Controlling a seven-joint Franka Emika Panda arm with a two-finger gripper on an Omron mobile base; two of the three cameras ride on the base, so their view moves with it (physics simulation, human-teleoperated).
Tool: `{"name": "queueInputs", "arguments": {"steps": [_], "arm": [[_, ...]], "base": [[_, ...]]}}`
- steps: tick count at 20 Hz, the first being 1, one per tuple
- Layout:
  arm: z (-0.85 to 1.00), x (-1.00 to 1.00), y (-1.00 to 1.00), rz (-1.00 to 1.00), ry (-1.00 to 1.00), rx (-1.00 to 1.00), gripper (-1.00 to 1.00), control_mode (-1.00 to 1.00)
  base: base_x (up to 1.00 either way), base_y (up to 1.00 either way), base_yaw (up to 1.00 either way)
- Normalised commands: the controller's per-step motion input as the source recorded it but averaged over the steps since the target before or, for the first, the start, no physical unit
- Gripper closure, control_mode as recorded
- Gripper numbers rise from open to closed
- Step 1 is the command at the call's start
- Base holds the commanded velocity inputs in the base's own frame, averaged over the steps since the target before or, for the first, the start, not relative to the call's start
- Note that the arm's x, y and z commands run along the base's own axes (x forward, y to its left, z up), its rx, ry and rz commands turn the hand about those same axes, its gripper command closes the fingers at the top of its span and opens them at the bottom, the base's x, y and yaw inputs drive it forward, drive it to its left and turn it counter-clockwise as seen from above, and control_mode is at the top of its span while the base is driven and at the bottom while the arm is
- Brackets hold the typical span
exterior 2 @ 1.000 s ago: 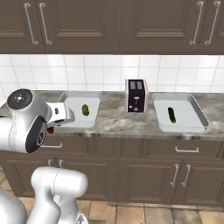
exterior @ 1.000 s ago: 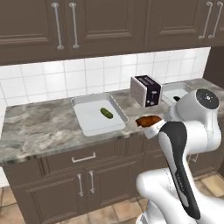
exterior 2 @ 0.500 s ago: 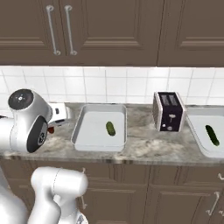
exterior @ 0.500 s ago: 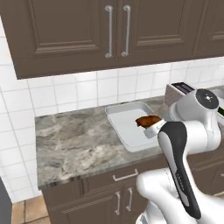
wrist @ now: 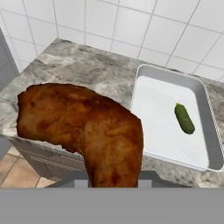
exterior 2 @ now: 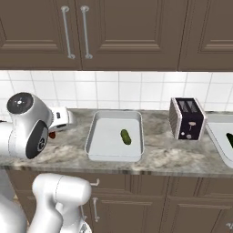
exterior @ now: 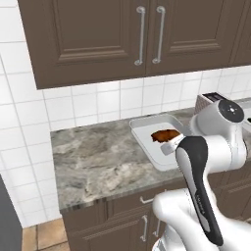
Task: Place one cucumber and one chicken drumstick in each tupperware on the nearby counter, to pack two identical lunches.
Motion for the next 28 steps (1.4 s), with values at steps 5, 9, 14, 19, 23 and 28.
{"name": "queueInputs", "arguments": {"steps": [5,9,14,19,23,28], "arm": [[0.0,0.0,0.0,0.0,0.0,0.0,1.0,1.0],[0.0,0.0,0.0,0.0,0.0,0.0,1.0,1.0],[-0.03,0.0,-0.14,-0.02,0.0,0.0,1.0,-1.0],[-0.18,0.15,-0.34,-0.14,0.0,0.0,1.0,-1.0],[-0.22,0.18,-0.39,-0.16,0.0,0.0,1.0,-1.0],[-0.16,0.39,-0.24,-0.23,0.07,0.0,1.0,-1.0]], "base": [[0.14,-0.26,-0.01],[0.13,-0.21,0.0],[0.0,-0.1,0.0],[0.0,0.0,0.0],[0.0,0.0,0.0],[0.0,0.0,0.0]]}}
